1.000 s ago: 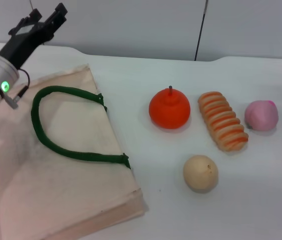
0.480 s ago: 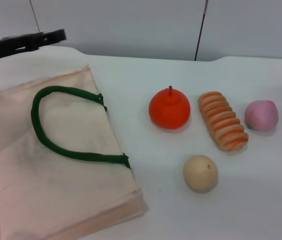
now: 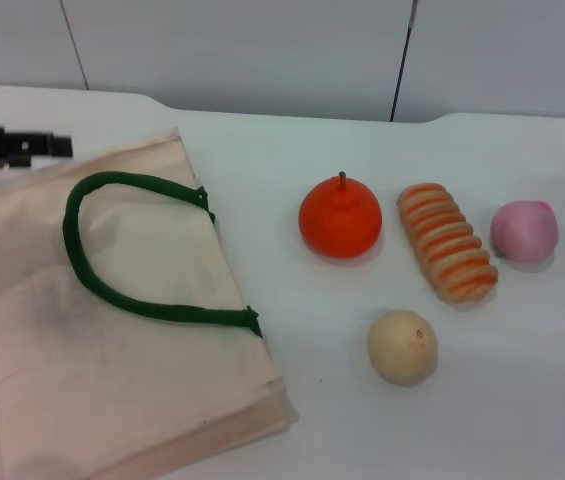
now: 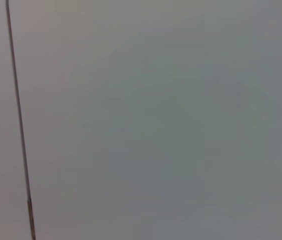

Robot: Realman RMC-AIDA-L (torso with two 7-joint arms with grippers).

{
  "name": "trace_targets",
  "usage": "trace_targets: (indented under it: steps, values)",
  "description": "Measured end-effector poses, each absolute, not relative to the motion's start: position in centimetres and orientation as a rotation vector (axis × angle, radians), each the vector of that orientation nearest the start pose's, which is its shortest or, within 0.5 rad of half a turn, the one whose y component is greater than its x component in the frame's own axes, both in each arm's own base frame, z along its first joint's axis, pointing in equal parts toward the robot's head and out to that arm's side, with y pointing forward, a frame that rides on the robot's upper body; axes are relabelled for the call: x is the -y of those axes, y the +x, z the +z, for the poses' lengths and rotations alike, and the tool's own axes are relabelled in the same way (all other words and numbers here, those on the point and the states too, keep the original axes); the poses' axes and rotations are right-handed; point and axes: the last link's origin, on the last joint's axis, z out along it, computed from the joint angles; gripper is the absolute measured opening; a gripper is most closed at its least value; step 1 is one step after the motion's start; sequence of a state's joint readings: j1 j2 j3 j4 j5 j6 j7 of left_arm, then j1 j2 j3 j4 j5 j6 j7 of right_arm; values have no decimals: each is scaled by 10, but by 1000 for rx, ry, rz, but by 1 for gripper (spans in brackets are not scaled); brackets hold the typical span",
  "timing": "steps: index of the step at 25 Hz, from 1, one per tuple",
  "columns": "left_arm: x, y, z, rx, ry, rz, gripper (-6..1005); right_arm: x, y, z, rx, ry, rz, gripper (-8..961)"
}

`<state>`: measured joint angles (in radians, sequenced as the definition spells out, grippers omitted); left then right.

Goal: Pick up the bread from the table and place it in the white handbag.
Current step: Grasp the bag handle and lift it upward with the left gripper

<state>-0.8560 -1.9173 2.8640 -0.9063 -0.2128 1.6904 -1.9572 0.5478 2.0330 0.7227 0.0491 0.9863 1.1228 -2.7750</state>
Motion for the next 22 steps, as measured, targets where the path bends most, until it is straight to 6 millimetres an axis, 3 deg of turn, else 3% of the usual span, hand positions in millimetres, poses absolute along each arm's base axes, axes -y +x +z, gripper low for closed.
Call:
trace_targets:
  steps: [11,22]
  values:
    - [-372,-323,137,1568,-2041,-304,860,-364,332,14,-635,-1590,756,880]
    - [-395,-314,103,1571,-2122,-332,804,-366,329,13,-633,-1591,768,879]
